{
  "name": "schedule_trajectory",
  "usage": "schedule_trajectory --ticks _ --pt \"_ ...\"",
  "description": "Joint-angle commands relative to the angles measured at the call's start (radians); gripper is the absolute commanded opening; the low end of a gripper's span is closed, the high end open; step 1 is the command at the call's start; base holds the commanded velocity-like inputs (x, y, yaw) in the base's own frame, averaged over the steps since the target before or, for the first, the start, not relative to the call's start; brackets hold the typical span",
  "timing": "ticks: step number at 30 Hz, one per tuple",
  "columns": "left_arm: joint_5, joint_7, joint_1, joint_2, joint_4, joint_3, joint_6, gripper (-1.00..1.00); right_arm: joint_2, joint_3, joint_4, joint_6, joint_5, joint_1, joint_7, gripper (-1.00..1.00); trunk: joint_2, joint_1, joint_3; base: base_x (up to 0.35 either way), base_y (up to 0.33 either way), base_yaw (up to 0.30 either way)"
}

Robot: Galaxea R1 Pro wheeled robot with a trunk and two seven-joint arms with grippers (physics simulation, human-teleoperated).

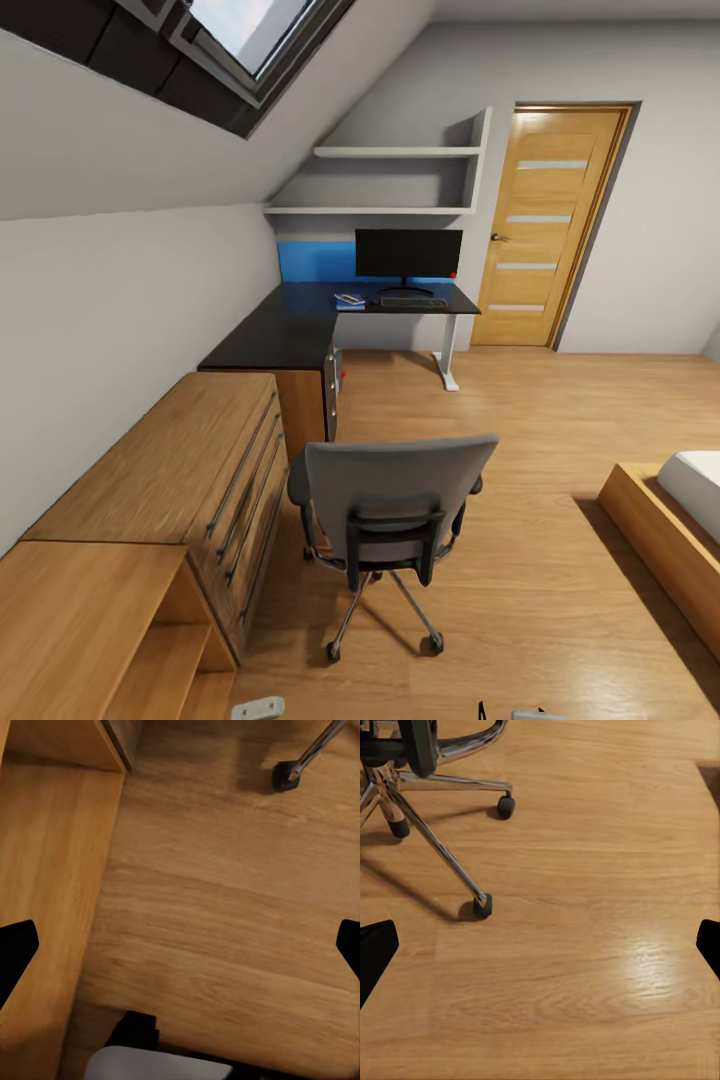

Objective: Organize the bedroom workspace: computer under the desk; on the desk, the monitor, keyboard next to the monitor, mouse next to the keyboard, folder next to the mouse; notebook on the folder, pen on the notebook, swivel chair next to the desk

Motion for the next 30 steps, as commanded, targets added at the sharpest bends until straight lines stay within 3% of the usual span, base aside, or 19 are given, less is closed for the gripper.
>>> schedule_trajectory --ticks 1,30 --pt "0.007 0.006 -0.001 0.001 -0.003 -0.009 -0.002 1.00 0.001 0.009 0.001 -0.001 -0.004 -0.001 -0.006 1.00 -0.008 0.004 -0.004 0.000 0.000 0.000" --pt "0.007 0.006 -0.001 0.003 -0.002 -0.010 -0.002 1.00 0.001 0.011 0.001 -0.001 -0.002 -0.001 -0.006 1.00 -0.211 0.115 -0.095 0.000 0.000 0.000"
